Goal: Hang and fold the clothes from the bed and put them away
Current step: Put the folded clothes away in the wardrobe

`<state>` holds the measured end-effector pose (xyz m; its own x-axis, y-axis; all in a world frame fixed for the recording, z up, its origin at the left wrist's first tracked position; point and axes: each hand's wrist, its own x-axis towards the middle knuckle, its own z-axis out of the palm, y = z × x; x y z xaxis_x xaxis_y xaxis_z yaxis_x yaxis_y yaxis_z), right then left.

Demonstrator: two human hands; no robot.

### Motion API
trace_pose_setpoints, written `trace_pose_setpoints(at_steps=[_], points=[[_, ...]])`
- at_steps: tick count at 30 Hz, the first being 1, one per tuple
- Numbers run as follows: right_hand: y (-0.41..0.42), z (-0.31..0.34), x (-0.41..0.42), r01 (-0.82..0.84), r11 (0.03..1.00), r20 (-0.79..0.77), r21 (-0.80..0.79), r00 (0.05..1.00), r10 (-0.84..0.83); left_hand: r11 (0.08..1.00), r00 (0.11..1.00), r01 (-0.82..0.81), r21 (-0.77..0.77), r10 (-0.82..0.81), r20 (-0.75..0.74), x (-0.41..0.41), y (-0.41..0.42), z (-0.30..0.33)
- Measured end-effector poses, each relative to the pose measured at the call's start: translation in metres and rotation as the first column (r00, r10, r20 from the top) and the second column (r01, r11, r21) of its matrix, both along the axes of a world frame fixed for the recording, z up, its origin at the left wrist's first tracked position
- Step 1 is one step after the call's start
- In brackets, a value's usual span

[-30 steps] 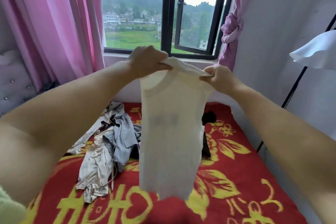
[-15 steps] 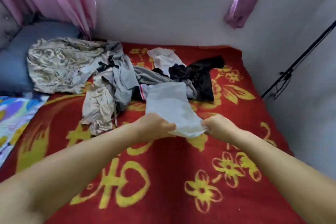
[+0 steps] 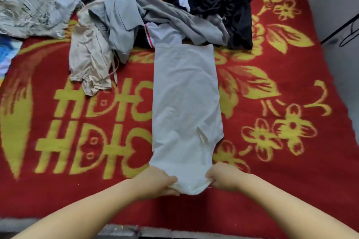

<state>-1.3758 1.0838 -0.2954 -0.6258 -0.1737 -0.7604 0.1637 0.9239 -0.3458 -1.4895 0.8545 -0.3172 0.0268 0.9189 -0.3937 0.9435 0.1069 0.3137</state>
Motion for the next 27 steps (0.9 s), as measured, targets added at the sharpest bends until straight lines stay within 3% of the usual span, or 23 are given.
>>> trace_pose_setpoints(at_steps=[6, 10, 12, 14, 16, 18, 20, 23, 27], points=[[0.056, -0.02, -0.087, 0.321, 0.945, -0.064, -0.059, 0.944, -0.324, 0.954, 0.955, -0.297, -0.036, 0.296, -0.038, -0.104, 0.067, -0.013], [0.077, -0.059, -0.133, 0.569, 0.819, -0.21, -0.077, 0.793, -0.571, 0.903, 0.893, -0.428, -0.043, 0.415, -0.173, -0.159, 0.108, -0.039], [0.076, -0.081, -0.14, 0.653, 0.756, -0.328, -0.045, 0.705, -0.629, 0.82, 0.801, -0.569, -0.061, 0.536, -0.266, -0.168, 0.114, -0.06], [0.062, -0.089, -0.13, 0.604, 0.797, -0.558, 0.027, 0.67, -0.49, 0.783, 0.73, -0.62, 0.049, 0.599, -0.331, -0.151, 0.107, -0.074], [0.038, -0.096, -0.107, 0.399, 0.913, -0.669, 0.085, 0.702, -0.245, 0.807, 0.757, -0.553, 0.21, 0.591, -0.279, -0.117, 0.089, -0.081], [0.012, -0.103, -0.077, 0.099, 0.986, -0.54, 0.134, 0.842, -0.011, 0.85, 0.825, -0.476, 0.227, 0.521, -0.218, -0.074, 0.062, -0.087], [0.004, -0.116, -0.053, -0.065, 0.987, -0.302, 0.146, 0.947, 0.107, 0.888, 0.87, -0.448, 0.098, 0.459, -0.181, -0.04, 0.036, -0.094], [0.011, -0.127, -0.049, -0.021, 0.975, -0.169, 0.221, 0.984, 0.059, 0.864, 0.862, -0.495, -0.095, 0.474, -0.182, -0.03, 0.02, -0.105], [0.018, -0.127, -0.061, 0.004, 0.971, -0.148, 0.238, 0.989, 0.032, 0.883, 0.883, -0.45, -0.134, 0.417, -0.214, -0.049, 0.033, -0.115]])
